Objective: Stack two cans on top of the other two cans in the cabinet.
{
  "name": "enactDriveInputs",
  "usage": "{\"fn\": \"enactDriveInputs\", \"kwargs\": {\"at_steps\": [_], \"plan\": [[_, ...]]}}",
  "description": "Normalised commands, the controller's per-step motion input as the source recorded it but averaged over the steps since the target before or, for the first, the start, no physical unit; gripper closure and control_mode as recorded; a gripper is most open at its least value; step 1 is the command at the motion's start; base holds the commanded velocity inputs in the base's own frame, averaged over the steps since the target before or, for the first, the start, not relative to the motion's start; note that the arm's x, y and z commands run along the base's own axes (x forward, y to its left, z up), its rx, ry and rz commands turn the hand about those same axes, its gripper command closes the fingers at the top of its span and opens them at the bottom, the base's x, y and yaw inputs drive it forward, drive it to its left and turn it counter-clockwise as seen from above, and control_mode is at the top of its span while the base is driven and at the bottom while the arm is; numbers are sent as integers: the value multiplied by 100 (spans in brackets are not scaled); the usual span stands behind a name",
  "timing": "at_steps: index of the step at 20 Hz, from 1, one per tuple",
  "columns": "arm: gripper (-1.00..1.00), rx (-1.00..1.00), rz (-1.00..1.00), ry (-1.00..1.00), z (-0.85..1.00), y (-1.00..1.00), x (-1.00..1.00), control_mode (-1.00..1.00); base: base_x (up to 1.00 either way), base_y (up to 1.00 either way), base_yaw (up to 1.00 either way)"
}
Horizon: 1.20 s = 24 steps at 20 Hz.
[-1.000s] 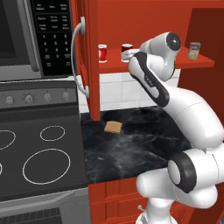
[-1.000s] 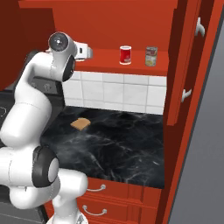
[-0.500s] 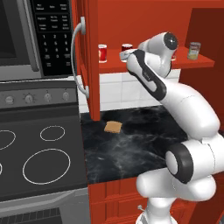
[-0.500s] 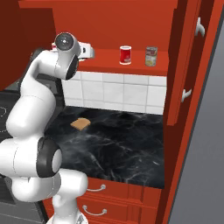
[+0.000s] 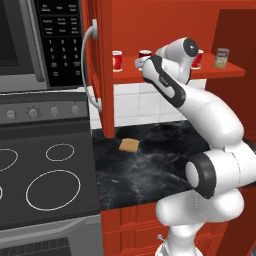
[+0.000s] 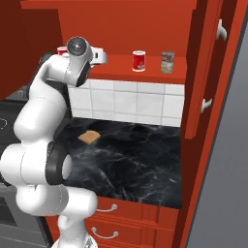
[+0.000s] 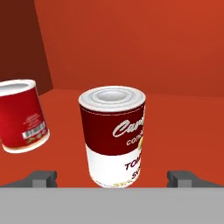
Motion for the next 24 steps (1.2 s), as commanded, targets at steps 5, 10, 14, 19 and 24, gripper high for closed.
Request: {"fn": "enactDriveInputs", "kwargs": {"at_steps": [5, 10, 14, 19, 24], "plan": [[-100, 0, 0, 0, -1, 3, 22, -100, 0, 0, 0], [-100, 0, 0, 1, -2, 8, 20, -100, 0, 0, 0], [-100, 0, 0, 0, -6, 6, 20, -100, 0, 0, 0], [-100, 0, 0, 0, -7, 4, 19, -100, 0, 0, 0], [100, 0, 1, 0, -5, 0, 12, -100, 0, 0, 0]]}}
